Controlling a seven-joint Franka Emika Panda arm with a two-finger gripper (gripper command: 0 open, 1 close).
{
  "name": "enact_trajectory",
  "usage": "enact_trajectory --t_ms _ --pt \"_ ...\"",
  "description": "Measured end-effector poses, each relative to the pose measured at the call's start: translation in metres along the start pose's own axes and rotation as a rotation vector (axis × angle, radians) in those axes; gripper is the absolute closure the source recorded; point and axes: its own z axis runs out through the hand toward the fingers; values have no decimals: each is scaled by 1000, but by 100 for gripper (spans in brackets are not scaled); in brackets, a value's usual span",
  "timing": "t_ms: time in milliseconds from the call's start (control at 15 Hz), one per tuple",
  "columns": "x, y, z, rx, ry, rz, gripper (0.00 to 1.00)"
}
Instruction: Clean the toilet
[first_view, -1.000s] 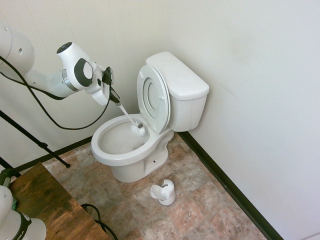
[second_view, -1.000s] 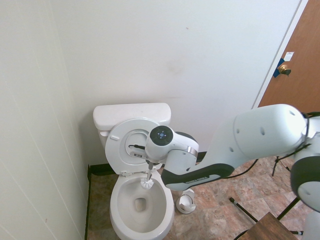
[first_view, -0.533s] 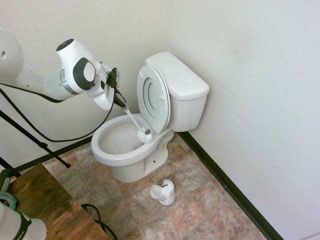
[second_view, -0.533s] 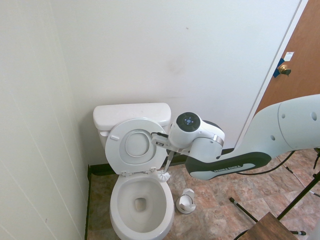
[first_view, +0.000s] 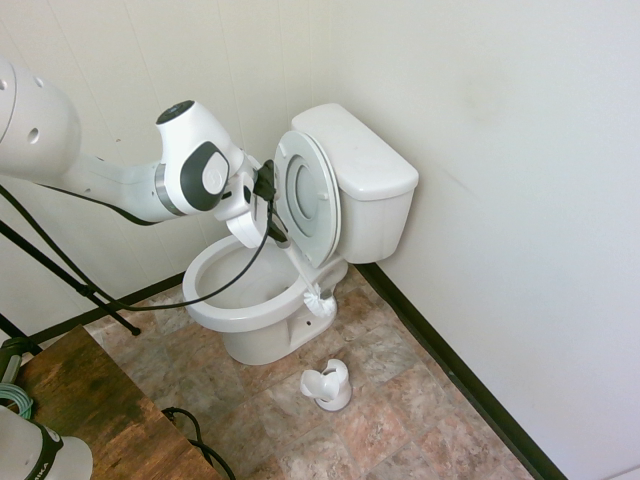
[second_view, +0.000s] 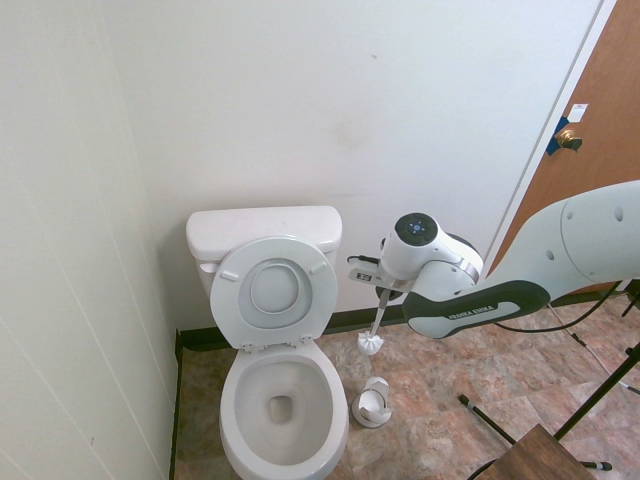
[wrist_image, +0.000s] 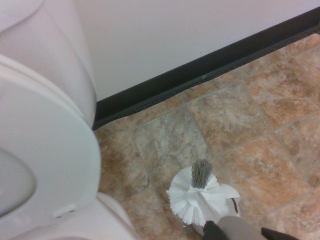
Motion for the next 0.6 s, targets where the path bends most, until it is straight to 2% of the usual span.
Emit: enact_trajectory --t_ms 200,600 --pt "20 0 36 -14 -3 -38 100" --pt "21 6 38 5 11 -93 100"
